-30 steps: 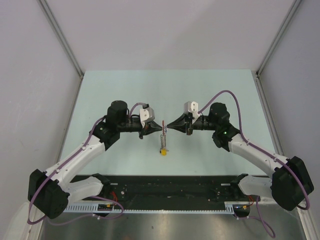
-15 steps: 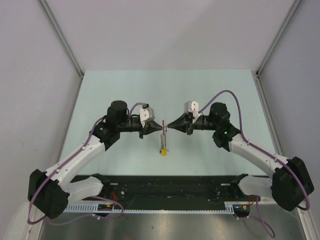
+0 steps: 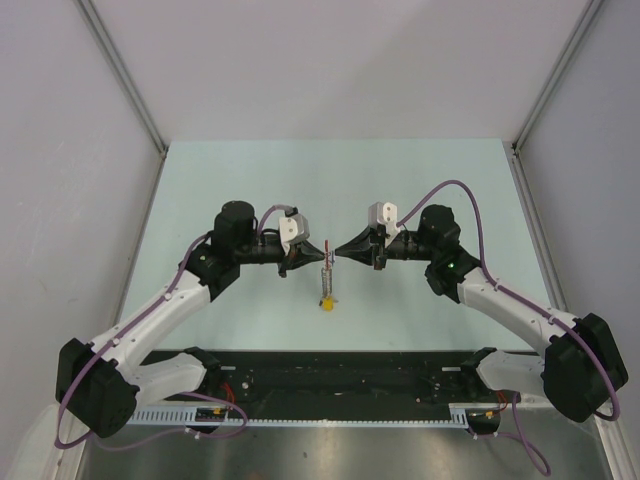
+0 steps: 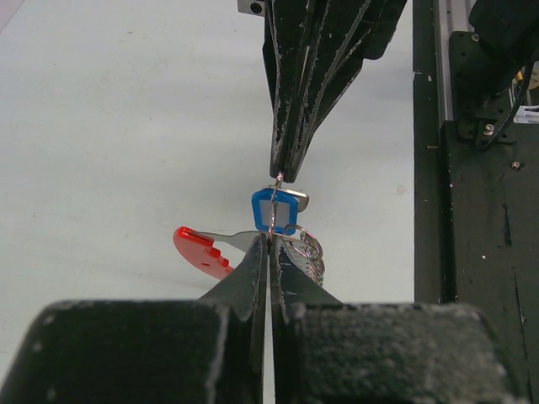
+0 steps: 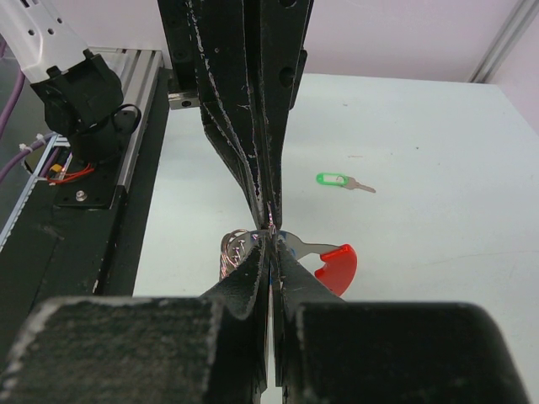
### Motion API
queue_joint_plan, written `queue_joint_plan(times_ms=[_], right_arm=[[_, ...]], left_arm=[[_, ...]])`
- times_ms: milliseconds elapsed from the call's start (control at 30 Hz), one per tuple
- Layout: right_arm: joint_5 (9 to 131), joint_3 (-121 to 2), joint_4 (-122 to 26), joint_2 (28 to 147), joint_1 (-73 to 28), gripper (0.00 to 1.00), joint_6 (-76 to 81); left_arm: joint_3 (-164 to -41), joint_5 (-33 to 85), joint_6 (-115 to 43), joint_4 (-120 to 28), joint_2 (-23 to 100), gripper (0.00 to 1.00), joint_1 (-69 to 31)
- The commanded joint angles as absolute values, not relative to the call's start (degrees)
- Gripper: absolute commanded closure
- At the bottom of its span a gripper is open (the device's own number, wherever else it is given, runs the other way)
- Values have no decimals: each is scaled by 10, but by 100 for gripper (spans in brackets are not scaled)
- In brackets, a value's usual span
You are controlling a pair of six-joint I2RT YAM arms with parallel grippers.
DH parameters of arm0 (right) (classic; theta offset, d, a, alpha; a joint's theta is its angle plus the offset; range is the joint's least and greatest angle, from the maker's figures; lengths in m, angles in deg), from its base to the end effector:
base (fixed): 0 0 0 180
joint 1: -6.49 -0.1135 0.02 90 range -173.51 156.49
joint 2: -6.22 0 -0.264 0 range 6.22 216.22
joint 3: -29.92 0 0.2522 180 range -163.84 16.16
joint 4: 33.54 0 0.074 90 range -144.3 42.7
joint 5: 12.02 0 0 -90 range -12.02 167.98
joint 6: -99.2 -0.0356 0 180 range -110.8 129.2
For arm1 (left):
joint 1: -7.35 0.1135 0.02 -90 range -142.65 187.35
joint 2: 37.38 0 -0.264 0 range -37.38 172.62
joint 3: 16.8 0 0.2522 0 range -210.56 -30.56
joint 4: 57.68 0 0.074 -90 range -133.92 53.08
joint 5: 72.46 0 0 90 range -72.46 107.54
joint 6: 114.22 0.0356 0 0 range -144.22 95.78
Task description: Put the keys on the keyring
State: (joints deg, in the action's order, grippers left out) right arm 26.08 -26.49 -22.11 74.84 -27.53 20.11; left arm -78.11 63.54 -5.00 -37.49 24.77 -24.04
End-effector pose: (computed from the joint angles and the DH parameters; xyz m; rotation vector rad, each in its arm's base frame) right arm 0.2050 0.1722 0.3047 -1.2479 1.1193 1.0191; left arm 0.1924 -0.1474 0.3078 1.2769 1.4402 -0.9145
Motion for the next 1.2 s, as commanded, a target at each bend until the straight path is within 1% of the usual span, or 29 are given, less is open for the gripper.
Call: queue_joint_plan(times_ms=[0,500,1167], right_arm=[[256,-287,-196,747,-275,100,190],[252,-295,-202,762,-280,100,193],[254,-295,-232,740,-267,100,208]], left_arm=[[-777,636,-61,-416,234,100,-244],[-753,633,-90,-477,219,100,-243],[-752,641,-85,-474,223,100,-243]])
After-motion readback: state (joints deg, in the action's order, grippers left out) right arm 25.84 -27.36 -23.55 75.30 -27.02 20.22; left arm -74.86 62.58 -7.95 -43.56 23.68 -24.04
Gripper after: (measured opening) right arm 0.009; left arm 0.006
